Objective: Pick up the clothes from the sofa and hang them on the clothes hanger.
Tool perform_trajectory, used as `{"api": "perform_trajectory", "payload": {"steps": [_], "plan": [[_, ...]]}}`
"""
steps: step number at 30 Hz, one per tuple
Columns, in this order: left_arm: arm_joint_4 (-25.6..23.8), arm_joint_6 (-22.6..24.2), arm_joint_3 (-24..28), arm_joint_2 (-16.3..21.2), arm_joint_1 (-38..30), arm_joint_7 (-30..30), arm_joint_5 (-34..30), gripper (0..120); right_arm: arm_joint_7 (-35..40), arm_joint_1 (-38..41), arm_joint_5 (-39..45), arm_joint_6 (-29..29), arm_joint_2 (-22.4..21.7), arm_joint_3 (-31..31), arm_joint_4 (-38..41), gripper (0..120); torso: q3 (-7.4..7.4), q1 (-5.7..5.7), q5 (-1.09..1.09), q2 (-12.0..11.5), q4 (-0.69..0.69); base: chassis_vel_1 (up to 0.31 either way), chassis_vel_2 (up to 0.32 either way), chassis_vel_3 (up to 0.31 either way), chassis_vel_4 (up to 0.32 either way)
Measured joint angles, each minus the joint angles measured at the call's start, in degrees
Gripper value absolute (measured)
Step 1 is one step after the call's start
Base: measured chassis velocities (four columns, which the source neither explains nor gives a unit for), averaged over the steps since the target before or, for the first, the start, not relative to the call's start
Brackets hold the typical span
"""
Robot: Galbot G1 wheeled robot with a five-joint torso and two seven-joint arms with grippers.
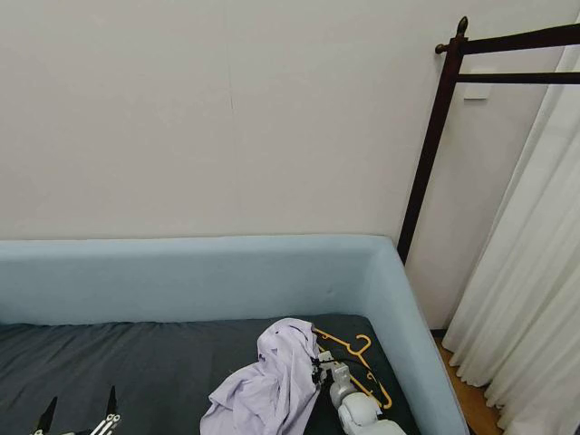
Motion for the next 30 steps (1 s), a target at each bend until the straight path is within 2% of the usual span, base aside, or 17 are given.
{"api": "perform_trajectory", "payload": {"steps": [1,4,6,10,15,20,23,24,28,30], "plan": [[0.0,0.0,0.0,0.0,0.0,0.0,0.0,100,0.0,0.0,0.0,0.0,0.0,0.0,0.0,0,0.0,0.0,0.0,0.0,0.0,0.0,0.0,0.0,0.0],[0.7,0.0,0.5,0.5,-0.7,0.0,-0.1,100,0.7,-5.9,-0.4,0.0,-4.8,-4.2,10.5,0,0.0,0.0,0.0,0.0,-0.01,0.0,0.0,0.0,0.0],[0.9,0.0,0.6,0.6,-0.8,-0.1,-0.1,100,0.8,-7.1,-1.1,0.1,-5.8,-4.8,12.6,0,0.0,0.0,0.0,0.0,-0.01,0.0,0.0,0.0,0.0],[2.0,0.0,1.1,1.4,-1.7,-0.1,-0.4,100,0.1,-14.9,-7.9,2.3,-10.7,-6.8,21.8,0,0.0,-0.01,-0.02,0.0,-0.01,0.0,0.0,0.0,0.0],[2.9,0.2,1.9,1.7,-2.9,-0.1,-0.5,100,-1.5,-18.9,-14.4,5.1,-11.7,-6.2,21.0,0,0.0,0.0,-0.01,0.0,-0.01,0.0,0.0,0.0,0.0],[3.1,0.5,2.8,1.5,-3.5,-0.1,-0.2,100,0.9,-19.6,-14.6,5.2,-10.7,-5.7,17.8,0,0.0,0.0,0.0,0.0,-0.01,0.0,0.0,0.0,0.0],[3.1,0.7,3.3,1.3,-3.9,-0.1,0.1,100,2.3,-20.5,-9.0,5.4,-10.6,-6.0,18.4,12,0.01,0.0,-0.01,0.0,-0.01,0.0,0.0,0.0,0.0],[3.1,0.7,3.3,1.3,-3.9,-0.1,0.1,100,2.3,-20.5,-9.0,5.4,-10.6,-6.0,18.4,12,0.01,0.0,-0.01,0.0,-0.01,0.0,0.0,0.0,0.0],[3.1,0.7,3.3,1.1,-4.0,-0.1,0.2,100,7.9,-23.1,-3.0,5.5,-11.9,-7.3,25.8,29,0.0,0.0,0.0,0.0,-0.01,0.0,0.0,0.0,0.0],[3.1,0.7,3.3,1.1,-4.0,-0.1,0.2,100,8.9,-23.5,-2.5,5.2,-12.0,-7.4,26.9,31,0.0,0.0,-0.01,0.0,-0.01,0.0,0.0,0.0,0.0]]}}
